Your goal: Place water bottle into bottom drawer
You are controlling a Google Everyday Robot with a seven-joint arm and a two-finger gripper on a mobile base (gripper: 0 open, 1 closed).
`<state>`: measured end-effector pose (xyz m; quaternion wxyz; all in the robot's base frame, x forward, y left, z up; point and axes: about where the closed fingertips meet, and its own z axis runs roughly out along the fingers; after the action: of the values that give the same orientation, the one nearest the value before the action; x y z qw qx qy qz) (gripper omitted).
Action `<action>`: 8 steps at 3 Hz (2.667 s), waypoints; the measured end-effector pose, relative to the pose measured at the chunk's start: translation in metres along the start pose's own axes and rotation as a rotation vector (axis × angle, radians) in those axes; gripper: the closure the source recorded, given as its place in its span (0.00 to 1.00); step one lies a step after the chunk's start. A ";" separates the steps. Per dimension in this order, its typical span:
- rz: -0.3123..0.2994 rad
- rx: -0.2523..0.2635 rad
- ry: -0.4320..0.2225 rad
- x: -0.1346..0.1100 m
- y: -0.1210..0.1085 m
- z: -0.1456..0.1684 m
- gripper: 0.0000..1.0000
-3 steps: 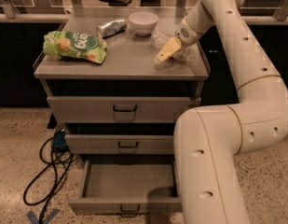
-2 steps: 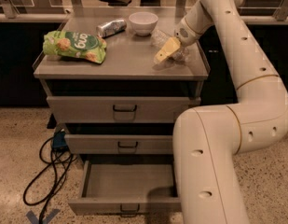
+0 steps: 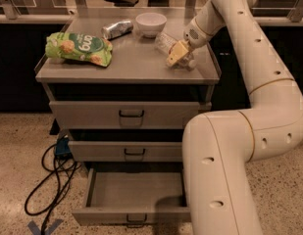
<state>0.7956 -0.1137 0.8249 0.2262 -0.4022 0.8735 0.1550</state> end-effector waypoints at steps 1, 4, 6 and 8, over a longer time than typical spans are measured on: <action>0.000 0.000 0.000 0.000 0.000 0.000 0.65; -0.059 0.025 -0.016 0.014 0.003 -0.051 1.00; -0.038 0.345 -0.261 0.065 -0.008 -0.233 1.00; -0.045 0.403 -0.329 0.067 0.011 -0.273 1.00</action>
Offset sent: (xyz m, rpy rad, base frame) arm 0.0000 0.0000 0.0000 0.0000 0.0000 0.0000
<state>0.6746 -0.2725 1.0234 0.4439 -0.3378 0.8292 0.0363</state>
